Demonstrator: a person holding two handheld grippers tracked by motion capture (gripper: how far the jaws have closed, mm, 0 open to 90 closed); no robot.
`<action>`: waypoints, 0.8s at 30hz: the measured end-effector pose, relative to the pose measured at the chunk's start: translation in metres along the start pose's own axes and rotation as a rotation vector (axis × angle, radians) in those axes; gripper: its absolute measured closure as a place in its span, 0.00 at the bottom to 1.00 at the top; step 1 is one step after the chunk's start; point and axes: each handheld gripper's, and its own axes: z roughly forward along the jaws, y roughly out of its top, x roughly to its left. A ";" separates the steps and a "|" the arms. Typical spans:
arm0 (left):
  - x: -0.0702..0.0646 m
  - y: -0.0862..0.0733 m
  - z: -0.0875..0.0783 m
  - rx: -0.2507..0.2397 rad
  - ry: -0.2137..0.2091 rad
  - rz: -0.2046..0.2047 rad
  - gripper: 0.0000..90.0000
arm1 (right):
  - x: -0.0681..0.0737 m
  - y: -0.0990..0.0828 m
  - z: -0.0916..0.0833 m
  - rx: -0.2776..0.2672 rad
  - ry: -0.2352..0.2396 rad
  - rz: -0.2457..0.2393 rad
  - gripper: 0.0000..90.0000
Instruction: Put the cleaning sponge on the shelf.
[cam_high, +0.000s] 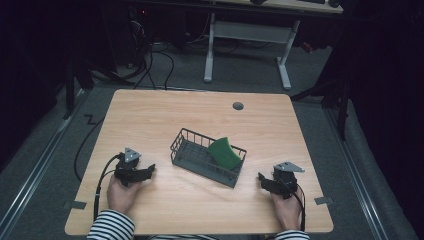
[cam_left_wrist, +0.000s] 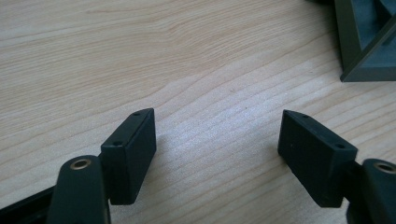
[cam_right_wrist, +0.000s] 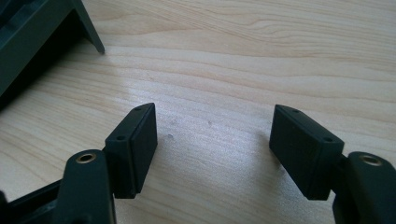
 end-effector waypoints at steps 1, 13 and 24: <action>0.000 0.000 0.000 0.000 0.000 0.000 0.32 | 0.000 0.000 0.000 0.000 -0.001 -0.001 0.35; 0.000 0.000 0.000 0.000 0.001 0.000 0.31 | 0.001 0.000 0.000 0.001 -0.012 0.008 0.35; 0.000 0.000 0.000 0.001 0.002 0.000 0.31 | 0.002 -0.001 -0.001 0.004 -0.010 0.005 0.33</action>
